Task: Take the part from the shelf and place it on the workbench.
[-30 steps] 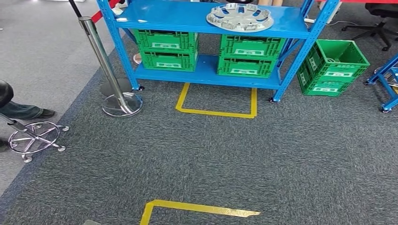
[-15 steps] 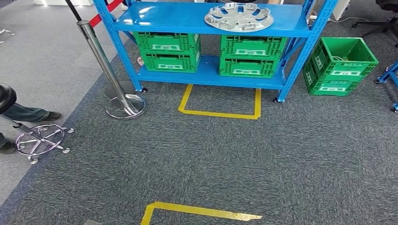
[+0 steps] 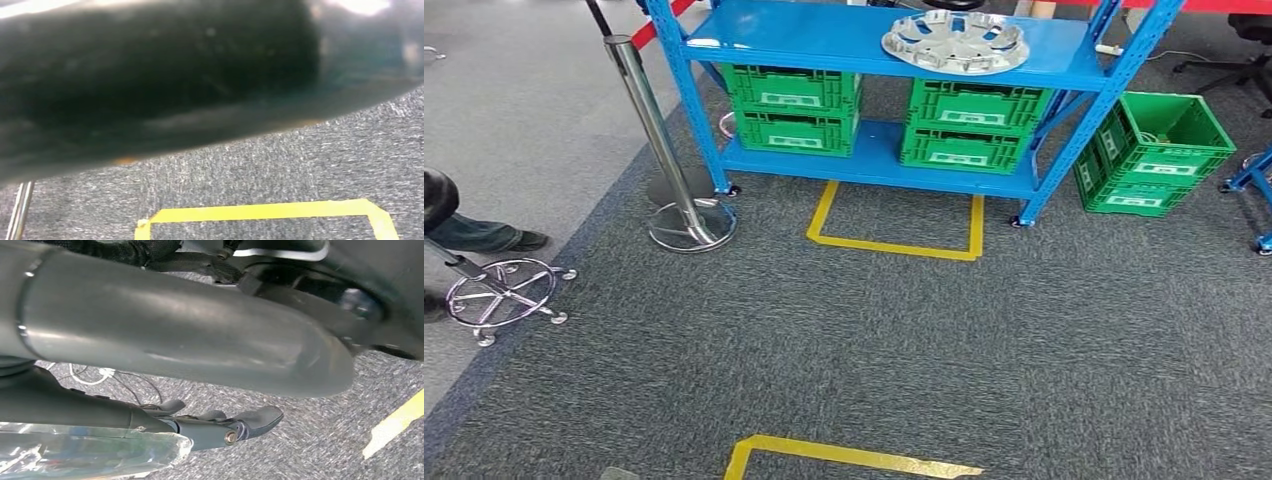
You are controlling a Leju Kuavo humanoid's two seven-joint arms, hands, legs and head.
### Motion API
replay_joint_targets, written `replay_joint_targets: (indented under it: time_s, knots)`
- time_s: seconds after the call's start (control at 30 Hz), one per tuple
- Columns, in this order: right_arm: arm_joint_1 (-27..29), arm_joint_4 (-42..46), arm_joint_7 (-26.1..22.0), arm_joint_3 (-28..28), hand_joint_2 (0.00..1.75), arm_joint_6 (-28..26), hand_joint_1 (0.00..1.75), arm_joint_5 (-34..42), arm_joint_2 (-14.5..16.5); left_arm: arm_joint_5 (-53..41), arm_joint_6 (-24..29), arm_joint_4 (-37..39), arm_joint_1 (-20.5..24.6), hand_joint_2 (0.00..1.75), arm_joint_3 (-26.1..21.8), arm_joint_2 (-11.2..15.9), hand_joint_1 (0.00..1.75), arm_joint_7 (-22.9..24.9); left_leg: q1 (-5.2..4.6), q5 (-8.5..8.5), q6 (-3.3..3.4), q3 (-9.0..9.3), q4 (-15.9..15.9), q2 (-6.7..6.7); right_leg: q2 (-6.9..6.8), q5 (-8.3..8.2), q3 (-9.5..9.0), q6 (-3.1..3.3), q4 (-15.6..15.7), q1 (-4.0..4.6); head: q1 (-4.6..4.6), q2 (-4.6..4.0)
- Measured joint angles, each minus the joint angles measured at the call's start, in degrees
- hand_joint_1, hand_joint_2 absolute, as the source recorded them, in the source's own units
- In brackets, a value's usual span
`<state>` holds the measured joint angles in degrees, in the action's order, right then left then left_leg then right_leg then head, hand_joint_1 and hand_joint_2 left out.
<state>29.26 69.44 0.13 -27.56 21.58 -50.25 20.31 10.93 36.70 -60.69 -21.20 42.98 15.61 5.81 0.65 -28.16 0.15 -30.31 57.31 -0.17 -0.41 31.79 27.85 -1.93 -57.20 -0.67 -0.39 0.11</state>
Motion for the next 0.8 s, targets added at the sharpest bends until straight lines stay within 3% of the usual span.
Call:
replay_joint_targets:
  time_s: [0.03,0.1,0.13,0.17,0.2,0.27,0.37,0.43,0.47,0.53,0.57,0.6,0.63,0.7,0.73,0.8]
  knots:
    - [-0.02,0.00,0.00,0.01,0.00,-0.01,0.00,-0.01,0.00,-0.02,-0.01,-0.02,0.00,0.00,-0.10,-0.02,0.00,0.00,0.03,-0.04,0.20,0.05,-0.05,0.01,0.06,0.93,0.73,-0.11,-1.54,0.00,0.14,0.01]
    - [-0.02,-0.05,0.00,0.03,0.00,0.00,0.00,-0.02,0.00,-0.04,-0.04,-0.04,-0.01,0.00,-0.35,-0.13,0.00,0.00,-0.27,-0.61,0.86,0.57,-0.07,-0.04,0.19,3.23,5.81,-0.13,-9.80,0.05,0.45,0.01]
    - [-0.02,-0.08,0.01,0.04,0.00,0.00,0.00,-0.03,0.00,-0.05,-0.04,-0.05,-0.01,0.00,-0.46,-0.19,0.00,0.00,-0.48,-1.02,1.15,1.02,-0.06,-0.11,0.24,3.00,7.64,0.05,-12.01,0.12,0.57,0.01]
    - [0.01,-0.11,0.01,0.04,0.00,0.00,0.00,-0.03,0.00,-0.05,-0.05,-0.06,-0.03,0.00,-0.53,-0.26,0.00,0.00,-0.70,-1.49,1.29,1.60,-0.06,-0.20,0.28,1.30,8.27,0.45,-11.64,0.23,0.58,0.00]
    - [0.00,-0.11,0.01,0.01,0.00,0.00,0.00,-0.03,-0.01,-0.05,-0.06,-0.07,-0.02,0.00,-0.56,-0.34,0.00,0.00,-0.86,-1.87,1.18,2.08,-0.05,-0.26,0.31,-1.00,6.69,0.98,-7.71,0.42,0.55,0.00]
    - [-0.05,-0.13,0.00,-0.03,0.00,-0.01,0.00,-0.04,-0.02,-0.05,-0.10,-0.09,0.03,0.00,-0.63,-0.45,0.00,0.00,-1.01,-2.46,0.74,2.54,0.06,-0.34,0.35,-2.95,4.28,1.75,-2.46,0.73,0.48,0.00]
    - [0.01,-0.15,0.02,-0.06,0.00,0.00,0.00,-0.06,-0.02,-0.05,-0.17,-0.12,0.08,0.00,-0.70,-0.52,0.00,0.00,-0.84,-2.84,-0.15,2.69,0.02,-0.36,0.44,-2.80,3.42,2.23,-1.10,0.81,0.45,0.01]
    - [0.05,-0.15,0.01,-0.15,0.00,0.02,0.00,-0.04,0.00,-0.16,-0.17,-0.19,0.06,0.00,-0.77,-0.49,0.00,0.02,-0.72,-4.16,-0.85,2.16,1.86,-0.29,0.33,-2.89,2.65,2.70,-0.18,0.47,0.15,0.01]
    - [0.00,-0.15,0.01,-0.19,0.00,0.04,0.00,-0.04,0.01,-0.26,-0.16,-0.23,0.03,0.00,-0.84,-0.45,0.00,0.10,-0.59,-5.51,-1.20,0.99,4.39,-0.26,0.24,-2.87,2.24,2.92,0.18,0.29,-0.03,0.01]
    - [-0.13,-0.17,0.02,-0.20,0.00,0.13,0.00,-0.03,0.02,-0.49,-0.16,-0.29,-0.09,0.00,-0.97,-0.39,0.00,0.29,-0.20,-8.50,-1.88,-3.14,11.69,-0.22,0.15,-2.53,1.83,3.15,0.32,0.21,-0.25,0.00]
    - [-0.16,-0.19,0.03,-0.21,0.00,0.16,0.00,-0.04,0.02,-0.56,-0.17,-0.29,-0.19,0.00,-1.03,-0.39,0.00,0.39,0.04,-9.07,-2.18,-5.01,14.54,-0.22,0.16,-2.29,1.63,3.15,0.32,0.17,-0.24,0.00]
    - [-0.15,-0.21,0.05,-0.24,0.00,0.19,0.00,-0.04,0.02,-0.61,-0.17,-0.29,-0.31,0.00,-1.08,-0.38,0.00,0.45,0.28,-8.47,-2.44,-6.09,15.66,-0.21,0.18,-2.02,1.40,3.05,0.32,0.11,-0.23,0.00]
    - [-0.14,-0.23,0.07,-0.26,0.00,0.19,0.00,-0.04,0.02,-0.63,-0.18,-0.29,-0.39,0.00,-1.14,-0.37,0.00,0.49,0.51,-6.71,-2.66,-6.10,14.68,-0.20,0.22,-1.70,1.10,2.88,0.31,0.01,-0.23,0.00]
    - [-0.13,-0.26,0.09,-0.34,0.00,0.19,0.00,-0.04,0.02,-0.64,-0.18,-0.31,-0.49,0.00,-1.27,-0.33,0.00,0.58,0.90,-1.80,-3.01,-3.80,8.34,-0.05,0.26,-0.86,0.26,2.29,0.30,-0.19,-0.25,0.00]
    - [-0.15,-0.26,0.09,-0.38,0.00,0.19,0.00,-0.04,0.02,-0.64,-0.18,-0.32,-0.47,0.00,-1.31,-0.33,0.00,0.64,0.94,-0.38,-2.99,-2.37,4.97,0.02,0.30,-0.33,-0.14,1.85,0.16,-0.17,-0.33,0.00]
    - [-0.20,-0.28,0.10,-0.45,0.00,0.19,0.00,-0.06,0.02,-0.67,-0.19,-0.39,-0.45,0.00,-1.38,-0.35,0.00,0.79,0.81,0.02,-2.32,-0.91,1.59,0.09,0.27,0.39,-0.61,0.97,0.08,-0.03,-0.37,0.01]
